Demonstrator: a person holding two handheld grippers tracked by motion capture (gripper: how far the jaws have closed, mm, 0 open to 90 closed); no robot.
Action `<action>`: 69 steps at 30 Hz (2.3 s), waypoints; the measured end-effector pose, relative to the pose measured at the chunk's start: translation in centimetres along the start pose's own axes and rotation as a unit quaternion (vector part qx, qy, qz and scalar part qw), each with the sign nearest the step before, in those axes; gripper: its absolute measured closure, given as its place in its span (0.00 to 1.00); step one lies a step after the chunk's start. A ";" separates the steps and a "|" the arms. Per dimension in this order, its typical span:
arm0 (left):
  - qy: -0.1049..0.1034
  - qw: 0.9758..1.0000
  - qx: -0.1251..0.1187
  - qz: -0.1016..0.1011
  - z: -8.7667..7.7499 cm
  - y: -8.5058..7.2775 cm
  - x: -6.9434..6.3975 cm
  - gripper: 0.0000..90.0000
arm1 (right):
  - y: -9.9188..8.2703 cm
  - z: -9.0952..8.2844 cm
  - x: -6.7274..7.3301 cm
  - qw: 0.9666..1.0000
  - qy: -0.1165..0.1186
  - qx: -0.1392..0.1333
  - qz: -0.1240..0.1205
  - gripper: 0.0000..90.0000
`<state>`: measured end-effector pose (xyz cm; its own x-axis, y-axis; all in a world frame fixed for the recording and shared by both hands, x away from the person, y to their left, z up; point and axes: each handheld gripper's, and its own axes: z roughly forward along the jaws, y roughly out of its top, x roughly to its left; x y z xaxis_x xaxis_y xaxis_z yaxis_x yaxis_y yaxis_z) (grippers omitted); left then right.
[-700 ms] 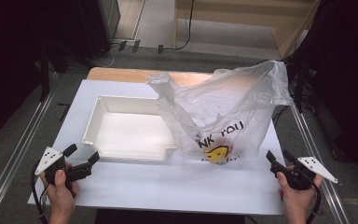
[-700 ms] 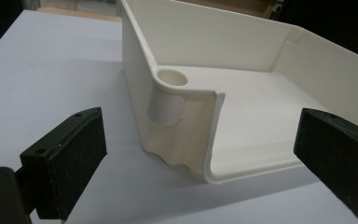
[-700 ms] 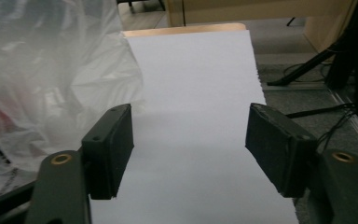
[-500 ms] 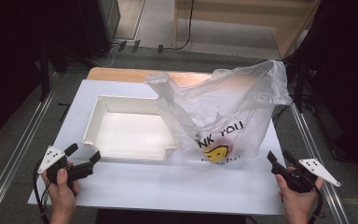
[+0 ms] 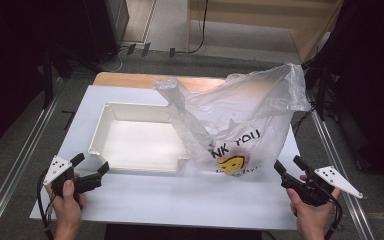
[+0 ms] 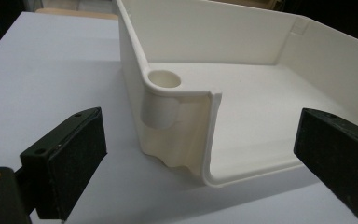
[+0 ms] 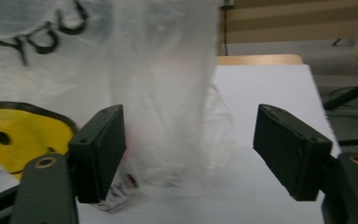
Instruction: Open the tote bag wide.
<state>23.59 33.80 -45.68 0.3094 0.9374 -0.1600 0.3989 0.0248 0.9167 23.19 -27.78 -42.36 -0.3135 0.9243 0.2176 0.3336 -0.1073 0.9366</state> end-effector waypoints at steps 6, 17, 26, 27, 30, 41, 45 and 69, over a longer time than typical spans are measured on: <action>-0.001 1.000 0.001 0.004 0.0 -0.1 -0.1 0.03 | 0.9 1.3 1.6 1.000 0.011 0.005 -0.005 0.24; -0.004 1.000 0.000 -0.004 -0.1 -0.1 0.0 0.03 | 4.4 3.0 3.2 1.000 0.000 0.007 -0.006 0.23; -0.006 1.000 0.001 -0.001 -0.1 -0.1 -0.1 0.03 | 7.6 5.0 3.3 1.000 0.015 0.011 0.015 0.25; -0.005 1.000 0.001 0.000 -0.2 -0.1 -0.1 0.03 | 7.7 5.2 3.4 1.000 0.016 0.012 0.017 0.26; -0.006 1.000 -0.001 0.005 -0.3 0.0 -0.2 0.03 | 7.5 5.7 3.6 0.999 0.023 0.025 0.012 0.37; 0.004 0.999 -0.025 0.032 -1.3 1.6 -2.5 0.03 | 5.5 5.2 2.2 0.998 0.042 0.021 0.032 1.00; -0.016 0.999 -0.028 0.030 -1.3 2.4 -4.2 0.03 | 4.8 5.0 1.9 0.998 0.049 0.027 0.028 1.00; -0.090 0.995 -0.026 0.033 1.1 5.2 -9.4 0.06 | 2.7 4.1 0.7 0.998 0.041 0.031 0.037 1.00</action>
<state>23.69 24.76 -39.86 0.4852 0.8602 -0.1571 0.3291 -0.0132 0.9442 27.48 -25.94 -40.77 -0.3572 0.8811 0.3098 0.4117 -0.1492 0.8990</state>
